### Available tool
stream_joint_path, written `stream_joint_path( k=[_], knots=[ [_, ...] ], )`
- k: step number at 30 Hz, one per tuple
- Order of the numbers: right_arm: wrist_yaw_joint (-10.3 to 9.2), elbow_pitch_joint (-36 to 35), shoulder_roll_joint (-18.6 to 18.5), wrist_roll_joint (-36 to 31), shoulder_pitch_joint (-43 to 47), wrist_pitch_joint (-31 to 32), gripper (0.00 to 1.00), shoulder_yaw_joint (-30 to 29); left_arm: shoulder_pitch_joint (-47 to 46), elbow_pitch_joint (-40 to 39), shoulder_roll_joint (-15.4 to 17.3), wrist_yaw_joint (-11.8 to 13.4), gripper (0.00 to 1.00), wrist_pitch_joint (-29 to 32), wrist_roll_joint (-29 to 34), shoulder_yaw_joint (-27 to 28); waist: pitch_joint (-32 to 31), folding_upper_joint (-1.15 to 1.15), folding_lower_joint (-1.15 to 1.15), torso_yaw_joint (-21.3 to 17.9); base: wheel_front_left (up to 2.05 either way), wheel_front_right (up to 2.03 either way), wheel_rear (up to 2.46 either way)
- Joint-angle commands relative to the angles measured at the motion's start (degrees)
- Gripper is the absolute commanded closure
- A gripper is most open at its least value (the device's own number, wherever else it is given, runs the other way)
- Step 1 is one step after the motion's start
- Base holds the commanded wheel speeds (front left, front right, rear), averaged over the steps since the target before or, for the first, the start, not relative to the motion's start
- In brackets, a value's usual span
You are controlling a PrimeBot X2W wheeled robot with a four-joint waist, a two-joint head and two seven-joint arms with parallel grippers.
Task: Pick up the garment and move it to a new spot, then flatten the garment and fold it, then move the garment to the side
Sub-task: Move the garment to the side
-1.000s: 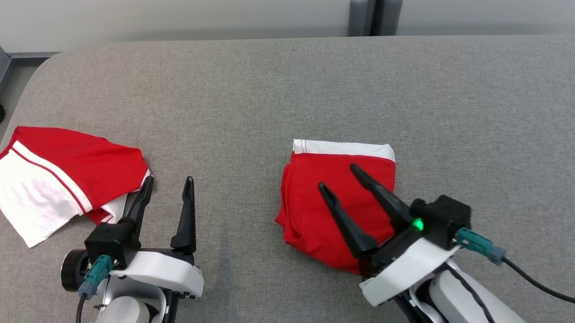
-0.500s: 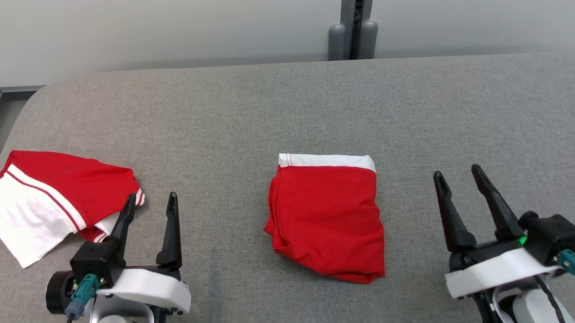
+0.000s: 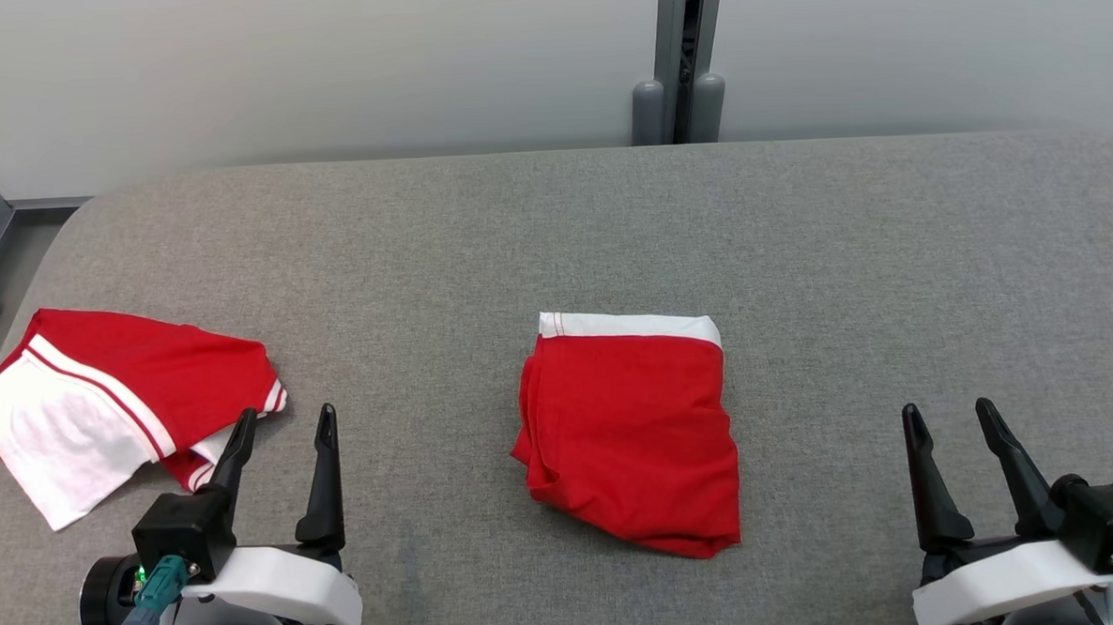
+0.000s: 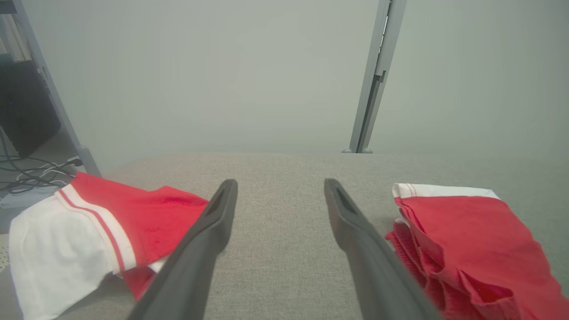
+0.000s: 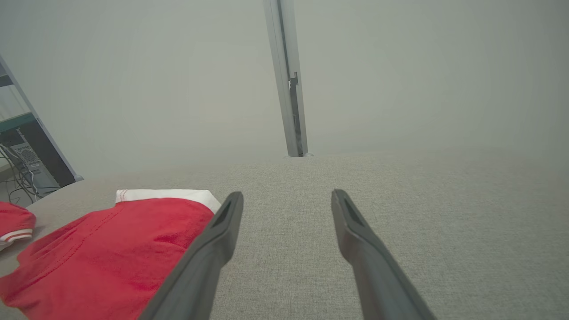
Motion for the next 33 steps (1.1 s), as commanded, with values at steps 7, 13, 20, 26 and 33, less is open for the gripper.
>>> stream_joint_path(
  k=[7,13,20,26,33],
  knots=[
    [0.12,0.3,-0.6,0.9,0.2,4.1,0.0,1.1,-1.8,-0.4,0.1,0.0,0.0,0.4,0.6,-1.6,0.7,0.0,0.0,2.3,0.0,0.0,0.0],
    [0.12,2.4,-2.1,1.7,-1.7,5.5,0.0,4.5,-3.0,0.1,-1.1,-0.7,0.0,0.0,0.8,-2.5,2.3,0.0,0.0,5.0,0.0,0.0,0.0],
    [0.12,7.3,-3.4,4.4,-5.5,6.0,0.0,9.3,-4.1,1.7,-2.6,-1.6,0.0,-1.2,0.1,-2.8,5.4,0.0,0.0,8.5,0.0,0.0,0.0],
    [0.12,12.4,-4.9,6.6,-9.2,7.6,0.0,12.3,-5.4,3.1,-3.4,-2.4,0.0,-1.9,0.3,-2.9,7.3,0.0,0.0,10.6,0.0,0.0,0.0],
    [0.12,16.0,-6.0,9.1,-12.4,9.0,1.0,15.3,-6.5,4.5,-4.0,-3.1,0.0,-2.6,0.6,-2.5,8.6,0.0,0.0,10.8,0.0,0.0,0.0]
  ],
)
